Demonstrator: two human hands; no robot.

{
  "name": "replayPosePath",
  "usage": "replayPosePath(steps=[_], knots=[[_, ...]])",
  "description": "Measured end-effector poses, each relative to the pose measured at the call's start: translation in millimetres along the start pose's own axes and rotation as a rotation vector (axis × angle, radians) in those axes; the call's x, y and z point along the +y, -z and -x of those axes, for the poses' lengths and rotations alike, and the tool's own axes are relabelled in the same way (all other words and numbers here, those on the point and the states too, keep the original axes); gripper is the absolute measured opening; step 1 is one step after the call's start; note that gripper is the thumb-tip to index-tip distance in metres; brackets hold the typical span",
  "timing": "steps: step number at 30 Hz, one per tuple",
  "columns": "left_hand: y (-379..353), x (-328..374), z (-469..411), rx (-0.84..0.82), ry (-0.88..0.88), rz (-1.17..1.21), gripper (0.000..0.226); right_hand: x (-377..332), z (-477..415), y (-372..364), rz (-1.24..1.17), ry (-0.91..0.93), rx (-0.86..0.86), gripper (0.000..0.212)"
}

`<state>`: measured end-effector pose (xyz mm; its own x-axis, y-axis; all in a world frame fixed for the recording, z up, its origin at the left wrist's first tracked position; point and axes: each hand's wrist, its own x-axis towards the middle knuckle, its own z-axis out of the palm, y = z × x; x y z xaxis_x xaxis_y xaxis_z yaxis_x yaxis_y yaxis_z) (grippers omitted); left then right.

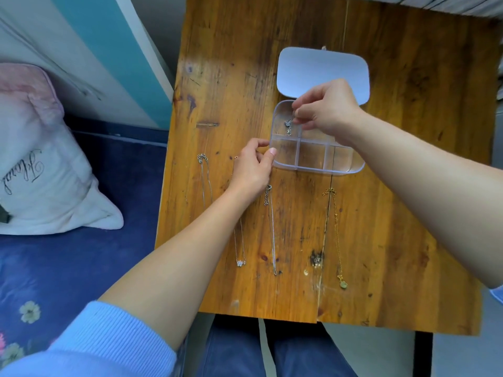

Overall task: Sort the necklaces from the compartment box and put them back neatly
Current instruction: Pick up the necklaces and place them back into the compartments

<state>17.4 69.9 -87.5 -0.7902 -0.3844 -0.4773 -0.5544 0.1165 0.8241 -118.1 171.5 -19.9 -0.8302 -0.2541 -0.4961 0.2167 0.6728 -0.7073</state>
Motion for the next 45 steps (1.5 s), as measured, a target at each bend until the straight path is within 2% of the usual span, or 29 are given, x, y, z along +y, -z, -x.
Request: replayPosePath(steps=[4,7,10,13,17,21,25,29,33,35,41,45], knots=[[5.5,4.1,8.7,0.073,-0.015,-0.095,0.024,9.0,0.2,3.1,0.093,0.033,0.029,0.010],[12.7,1.6,29.4,0.150,0.011,-0.280,0.026,24.0,9.1,19.1,0.190,0.117,0.181,0.016],[9.7,-6.9,58.3,0.032,0.145,-0.566,0.034,49.1,28.6,37.3,0.326,0.133,0.380,0.025],[-2.4,-15.1,75.5,-0.082,0.176,-0.767,0.040,80.0,43.9,48.1,0.397,0.032,0.475,0.041],[-10.4,-17.7,80.8,-0.103,0.192,-0.837,0.034,112.8,51.9,39.3,0.187,-0.129,0.376,0.056],[-11.6,-21.6,82.4,-0.107,0.157,-0.873,0.018,123.2,56.2,27.8,0.093,-0.106,0.337,0.038],[-14.3,-21.0,84.3,-0.142,0.092,-0.940,0.014,126.5,54.9,25.3,0.083,-0.113,0.334,0.033],[-8.5,-18.2,83.8,-0.117,0.063,-0.727,0.010,131.8,53.1,26.1,0.066,-0.110,0.316,0.029],[9.2,8.4,83.2,-0.034,-0.166,-0.395,0.015,132.3,52.2,24.3,0.088,-0.096,0.321,0.024],[17.2,31.6,82.1,-0.018,-0.215,-0.229,0.012,132.0,52.3,23.5,0.086,-0.097,0.329,0.024],[24.9,80.3,57.7,0.011,-0.112,0.244,0.012,132.2,52.8,23.8,0.069,-0.096,0.315,0.027],[20.1,92.2,37.4,0.033,-0.056,0.367,0.010,132.7,52.6,24.4,0.069,-0.098,0.301,0.027]])
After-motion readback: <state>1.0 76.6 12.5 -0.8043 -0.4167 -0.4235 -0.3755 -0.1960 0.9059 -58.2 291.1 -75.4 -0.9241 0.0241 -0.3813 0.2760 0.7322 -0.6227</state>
